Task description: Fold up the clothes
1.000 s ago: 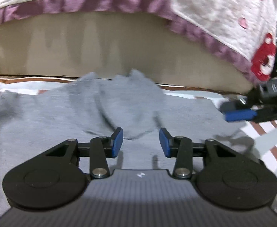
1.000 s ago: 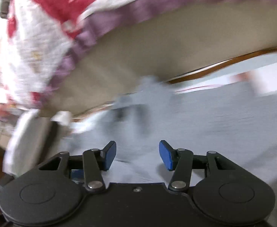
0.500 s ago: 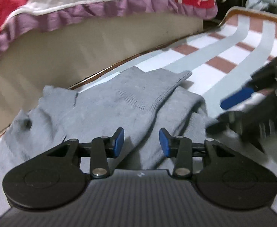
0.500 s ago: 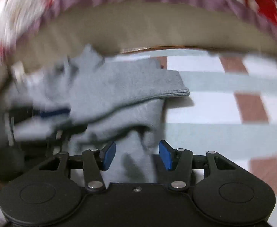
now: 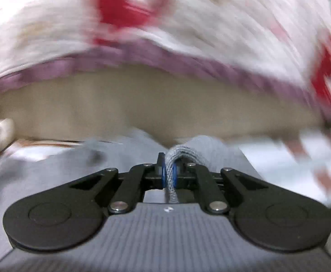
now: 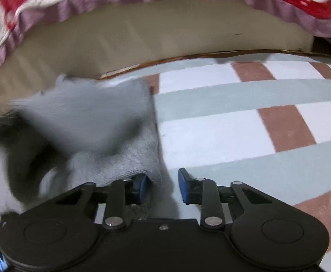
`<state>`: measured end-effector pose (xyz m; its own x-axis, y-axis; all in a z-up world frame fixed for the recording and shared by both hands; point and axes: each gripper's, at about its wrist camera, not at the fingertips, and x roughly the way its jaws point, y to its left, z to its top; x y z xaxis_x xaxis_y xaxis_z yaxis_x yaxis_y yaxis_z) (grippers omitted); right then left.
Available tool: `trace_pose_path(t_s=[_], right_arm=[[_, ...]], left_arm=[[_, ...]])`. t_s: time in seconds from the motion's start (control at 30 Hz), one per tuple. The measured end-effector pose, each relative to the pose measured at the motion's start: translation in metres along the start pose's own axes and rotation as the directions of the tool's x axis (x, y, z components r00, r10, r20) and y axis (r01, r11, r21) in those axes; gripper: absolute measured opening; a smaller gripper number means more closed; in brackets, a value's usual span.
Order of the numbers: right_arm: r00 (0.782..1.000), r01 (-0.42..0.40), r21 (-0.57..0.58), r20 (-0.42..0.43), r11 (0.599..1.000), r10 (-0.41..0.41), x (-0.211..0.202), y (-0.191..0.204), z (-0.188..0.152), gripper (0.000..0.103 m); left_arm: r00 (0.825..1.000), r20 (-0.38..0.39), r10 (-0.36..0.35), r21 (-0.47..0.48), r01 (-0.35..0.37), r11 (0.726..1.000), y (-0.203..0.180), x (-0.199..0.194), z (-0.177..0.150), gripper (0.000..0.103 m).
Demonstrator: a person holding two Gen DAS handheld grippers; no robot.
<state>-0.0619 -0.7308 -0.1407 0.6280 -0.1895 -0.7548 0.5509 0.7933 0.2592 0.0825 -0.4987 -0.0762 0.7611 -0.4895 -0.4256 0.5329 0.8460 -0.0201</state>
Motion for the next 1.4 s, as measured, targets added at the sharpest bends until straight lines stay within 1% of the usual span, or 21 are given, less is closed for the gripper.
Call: trace_pose_path(t_s=[0.07,0.13,0.17,0.23,0.3,0.43,0.5,0.57,0.7,0.73,0.8,0.9,0.97,1.03,1.07,1.2,1.23,1.3,1.33,1.37,1.4], right_arm=[[1.000,0.000,0.037,0.006,0.999,0.000,-0.002,-0.005,0.001,0.028],[1.000,0.019,0.006,-0.008,1.000,-0.019,0.001,0.000,0.001,0.028],[0.999,0.046,-0.053,0.000,0.998,-0.046,0.001,0.008,0.000,0.028],[0.995,0.098,-0.181,0.028,0.979,-0.095,0.002,0.028,-0.002,0.028],[0.993,0.110,-0.234,0.063,0.966,-0.097,0.000,0.041,-0.006,0.009],[0.961,0.238,-0.310,0.212,0.920,-0.177,-0.018,0.059,-0.009,0.009],[0.956,0.274,-0.341,0.198,0.899,-0.216,-0.007,0.063,-0.012,0.008],[0.952,0.299,-0.359,0.178,0.884,-0.250,0.004,0.066,-0.014,0.009],[0.954,0.295,-0.321,0.145,0.900,-0.261,0.007,0.065,-0.011,0.009],[0.957,0.289,-0.311,0.134,0.905,-0.259,0.008,0.064,-0.010,0.009],[0.961,0.274,-0.280,0.112,0.920,-0.252,0.008,0.058,-0.009,0.009],[0.966,0.255,-0.248,0.104,0.935,-0.236,0.000,0.056,-0.013,0.009],[0.965,0.250,-0.279,0.156,0.927,-0.213,-0.022,0.068,-0.013,0.010],[0.971,0.195,-0.285,0.188,0.939,-0.145,-0.038,0.070,-0.013,0.011],[0.980,0.167,-0.272,0.155,0.948,-0.128,-0.037,0.065,-0.012,0.011],[0.981,0.196,-0.206,0.046,0.959,-0.191,-0.028,0.041,-0.011,0.021],[0.975,0.221,-0.218,0.058,0.951,-0.213,-0.032,0.041,-0.012,0.021],[0.960,0.281,-0.242,0.094,0.929,-0.265,-0.041,0.044,-0.014,0.031],[0.960,0.277,-0.240,0.095,0.930,-0.262,-0.047,0.045,-0.014,0.032],[0.980,0.198,-0.206,0.053,0.958,-0.191,-0.056,0.046,-0.015,0.031],[0.993,0.118,-0.169,0.013,0.979,-0.117,-0.065,0.047,-0.016,0.031]], left_arm=[[0.996,0.033,0.082,-0.120,-0.077,0.990,0.038,-0.015,0.002,0.006],[0.991,-0.034,0.127,-0.214,-0.131,0.968,0.062,-0.014,-0.018,0.006],[0.987,-0.076,0.141,-0.264,-0.156,0.952,0.072,-0.013,-0.030,0.006],[0.983,-0.104,0.150,-0.288,-0.174,0.942,0.077,-0.014,-0.044,0.006],[0.979,-0.132,0.159,-0.310,-0.193,0.931,0.083,-0.016,-0.059,0.006],[0.982,-0.081,0.168,-0.356,-0.186,0.916,0.090,-0.034,-0.058,0.009],[0.980,-0.061,0.189,-0.374,-0.199,0.906,0.095,-0.037,-0.060,0.014],[0.970,-0.097,0.223,-0.415,-0.243,0.877,0.112,-0.036,-0.065,0.016],[0.944,-0.173,0.282,-0.472,-0.330,0.818,0.150,-0.042,-0.077,0.016],[0.941,-0.175,0.289,-0.470,-0.337,0.816,0.157,-0.045,-0.078,0.015],[0.929,-0.173,0.328,-0.421,-0.371,0.828,0.164,-0.050,-0.080,0.012],[0.939,-0.204,0.276,-0.350,-0.333,0.876,0.168,-0.055,-0.074,0.012],[0.942,-0.233,0.239,-0.311,-0.305,0.900,0.168,-0.058,-0.066,0.014],[0.943,-0.264,0.203,-0.273,-0.275,0.922,0.169,-0.060,-0.059,0.014],[0.942,-0.280,0.185,-0.254,-0.259,0.932,0.169,-0.062,-0.055,0.014],[0.931,-0.346,0.117,-0.181,-0.188,0.965,0.169,-0.067,-0.041,0.021],[0.926,-0.363,0.101,-0.162,-0.170,0.972,0.170,-0.068,-0.037,0.021],[0.912,-0.395,0.107,-0.081,-0.150,0.985,0.169,-0.073,-0.027,0.024],[0.905,-0.411,0.110,-0.041,-0.139,0.989,0.168,-0.076,-0.023,0.027],[0.897,-0.426,0.115,0.000,-0.127,0.992,0.168,-0.078,-0.018,0.035],[0.889,-0.441,0.120,0.040,-0.114,0.993,0.167,-0.081,-0.013,0.037]])
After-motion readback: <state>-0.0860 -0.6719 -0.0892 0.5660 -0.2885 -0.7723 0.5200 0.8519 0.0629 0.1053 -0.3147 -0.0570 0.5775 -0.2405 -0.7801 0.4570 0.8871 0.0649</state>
